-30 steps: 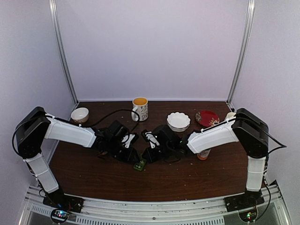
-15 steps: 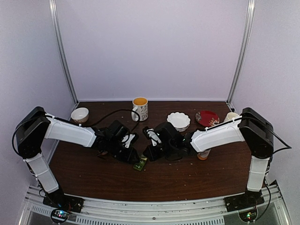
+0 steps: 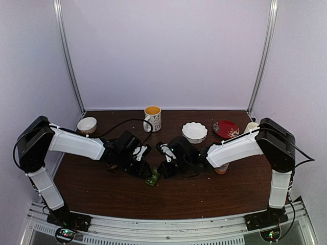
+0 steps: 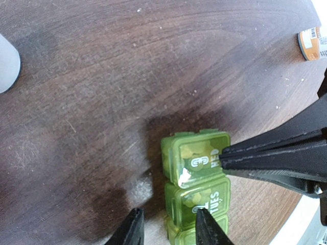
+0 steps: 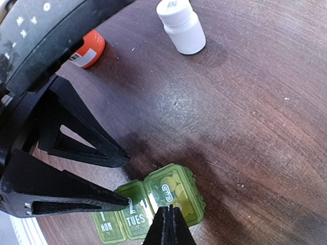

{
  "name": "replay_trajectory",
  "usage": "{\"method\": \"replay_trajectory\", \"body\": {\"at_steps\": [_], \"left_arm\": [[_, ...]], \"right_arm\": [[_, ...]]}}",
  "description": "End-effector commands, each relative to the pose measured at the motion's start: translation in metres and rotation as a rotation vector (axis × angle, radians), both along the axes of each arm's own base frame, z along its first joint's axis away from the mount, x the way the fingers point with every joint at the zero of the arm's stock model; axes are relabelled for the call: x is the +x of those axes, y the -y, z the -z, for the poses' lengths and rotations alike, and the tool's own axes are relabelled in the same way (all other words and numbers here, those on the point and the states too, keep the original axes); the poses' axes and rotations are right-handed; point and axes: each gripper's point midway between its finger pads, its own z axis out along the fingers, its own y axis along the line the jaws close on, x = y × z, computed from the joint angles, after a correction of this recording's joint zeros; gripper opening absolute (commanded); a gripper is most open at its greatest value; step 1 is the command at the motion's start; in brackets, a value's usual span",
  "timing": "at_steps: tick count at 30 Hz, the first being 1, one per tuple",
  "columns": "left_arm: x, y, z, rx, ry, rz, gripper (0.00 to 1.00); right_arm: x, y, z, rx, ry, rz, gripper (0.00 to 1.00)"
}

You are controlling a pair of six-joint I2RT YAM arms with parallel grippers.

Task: Sort the pills into containers
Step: Close the lid of the pill container on the pill container, then move the pill container to the center of the board.

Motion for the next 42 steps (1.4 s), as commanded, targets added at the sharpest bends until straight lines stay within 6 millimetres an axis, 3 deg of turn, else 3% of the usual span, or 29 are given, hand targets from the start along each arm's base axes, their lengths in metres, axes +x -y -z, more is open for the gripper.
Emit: {"method": "replay_trajectory", "body": {"at_steps": [1,8,10,12,16,19,22,27,30,34,38,42], "left_arm": [[0.003,0.001,-0.003,0.015,0.022,0.01,0.36],[0.004,0.003,-0.005,0.011,0.025,0.008,0.36],[0.004,0.003,-0.007,0.009,0.028,0.009,0.36],[0.005,0.004,-0.007,0.007,0.03,0.009,0.36],[0.006,0.007,-0.011,-0.001,0.036,0.015,0.37],[0.007,0.009,-0.014,0.0,0.043,0.018,0.37],[0.011,0.012,-0.021,-0.003,0.06,0.02,0.37],[0.018,0.013,-0.039,0.002,0.101,0.018,0.41],[0.017,0.015,-0.05,0.017,0.126,0.018,0.52],[0.016,0.01,-0.053,0.068,0.147,-0.038,0.95],[0.013,0.013,-0.056,0.068,0.157,-0.037,0.98],[0.011,0.016,-0.043,0.128,0.149,-0.014,0.97]], "right_arm": [[-0.002,0.008,0.012,-0.055,-0.026,0.004,0.0],[0.004,0.001,-0.035,0.014,0.043,-0.003,0.0],[0.004,0.0,-0.04,0.021,0.047,-0.01,0.0],[0.003,-0.001,-0.033,0.012,0.035,-0.015,0.0],[-0.005,0.001,0.001,-0.038,-0.023,-0.025,0.0],[-0.008,0.005,0.008,-0.041,-0.034,-0.019,0.0],[-0.006,0.006,-0.011,-0.015,0.003,-0.012,0.0],[0.003,0.016,-0.058,0.022,0.113,0.021,0.0],[0.002,0.028,-0.081,0.059,0.167,0.047,0.0],[-0.003,0.048,-0.097,0.102,0.218,0.087,0.0],[-0.007,0.072,-0.106,0.138,0.264,0.146,0.0],[-0.012,0.097,-0.114,0.169,0.317,0.198,0.0]]}}
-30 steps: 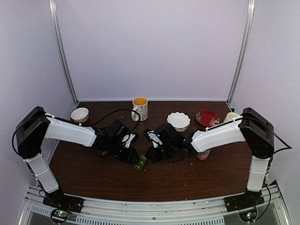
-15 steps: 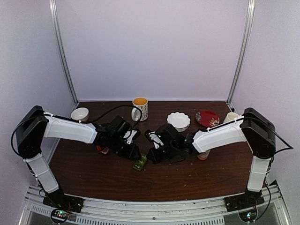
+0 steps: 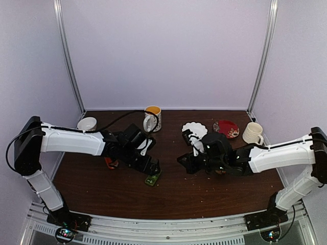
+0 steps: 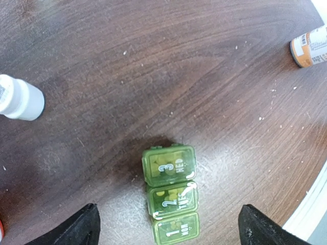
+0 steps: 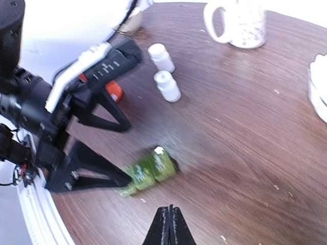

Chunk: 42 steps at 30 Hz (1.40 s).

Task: Sort the pills into containers
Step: Move the pill container to the center of the board.

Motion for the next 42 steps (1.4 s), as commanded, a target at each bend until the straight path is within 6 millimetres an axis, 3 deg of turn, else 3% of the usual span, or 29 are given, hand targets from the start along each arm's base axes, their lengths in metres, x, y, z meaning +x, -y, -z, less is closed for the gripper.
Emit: {"method": "replay_trajectory", "body": {"at_steps": [1,10,16,25,31,42], "left_arm": [[0.006,0.003,0.002,0.069,0.028,-0.009,0.97],[0.006,0.002,0.03,0.186,0.01,-0.014,0.93],[0.004,-0.001,0.047,0.218,-0.023,-0.032,0.76],[0.012,-0.004,0.044,0.251,0.009,-0.052,0.66],[0.032,-0.007,0.043,0.279,0.036,-0.067,0.6],[0.09,-0.025,0.038,0.294,0.057,-0.106,0.56]], "right_arm": [[0.006,0.027,-0.019,0.053,0.097,0.106,0.0],[-0.005,0.058,-0.042,0.087,0.156,0.141,0.0],[-0.01,0.064,-0.053,0.107,0.174,0.135,0.0],[-0.012,0.067,-0.055,0.104,0.178,0.133,0.0],[-0.014,0.069,-0.058,0.117,0.175,0.129,0.0],[-0.023,0.091,-0.091,0.104,0.229,0.14,0.0]]}}
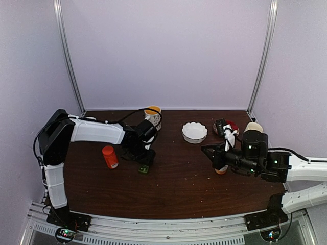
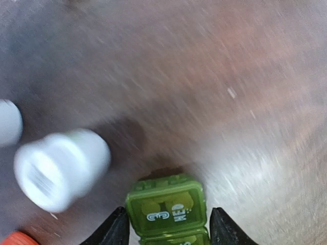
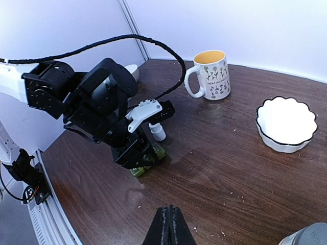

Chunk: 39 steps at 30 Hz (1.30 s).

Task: Sort the pills into containers
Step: Move the pill container to the center of the board, then reset both arms

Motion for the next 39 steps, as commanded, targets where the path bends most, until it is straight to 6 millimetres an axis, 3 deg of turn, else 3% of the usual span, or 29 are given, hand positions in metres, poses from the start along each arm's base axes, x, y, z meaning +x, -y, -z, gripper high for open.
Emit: {"method": "replay_trajectory", "body": {"at_steps": [1,6,11,13,15,19,22,24,33,37,39], "left_arm": [[0.032,-0.01,-0.008,0.013,0.039,-0.003,0.56],[0.065,-0.015,-0.018,-0.004,0.062,-0.009,0.56],[0.073,-0.013,-0.033,-0.013,0.07,0.003,0.65],[0.07,-0.01,-0.045,-0.04,0.079,0.009,0.69],[0.065,-0.006,-0.061,-0.063,0.099,0.021,0.71],[0.05,-0.001,-0.1,-0.105,0.149,0.047,0.72],[0.036,0.002,-0.123,-0.128,0.18,0.064,0.73],[0.026,0.004,-0.135,-0.151,0.196,0.074,0.73],[-0.004,-0.016,-0.176,-0.218,0.27,0.047,0.77],[-0.008,-0.052,-0.187,-0.203,0.37,-0.052,0.85],[-0.011,-0.071,-0.193,-0.206,0.421,-0.097,0.89]], "right_arm": [[0.001,0.013,-0.017,-0.018,0.035,0.036,0.0],[-0.001,0.025,-0.02,-0.024,0.04,0.064,0.01],[-0.004,0.034,-0.025,-0.028,0.043,0.083,0.1],[-0.004,0.042,-0.03,-0.036,0.054,0.101,0.19],[-0.003,0.051,-0.03,-0.062,0.057,0.134,0.37],[0.003,0.071,-0.022,-0.157,0.024,0.229,0.59],[0.007,0.086,-0.014,-0.204,-0.001,0.305,0.81],[0.009,0.093,-0.006,-0.237,-0.019,0.338,0.9],[0.019,0.108,0.007,-0.309,-0.06,0.448,0.91],[0.02,0.119,0.004,-0.277,-0.022,0.473,0.85],[0.022,0.134,0.001,-0.26,-0.001,0.524,0.85]]}}
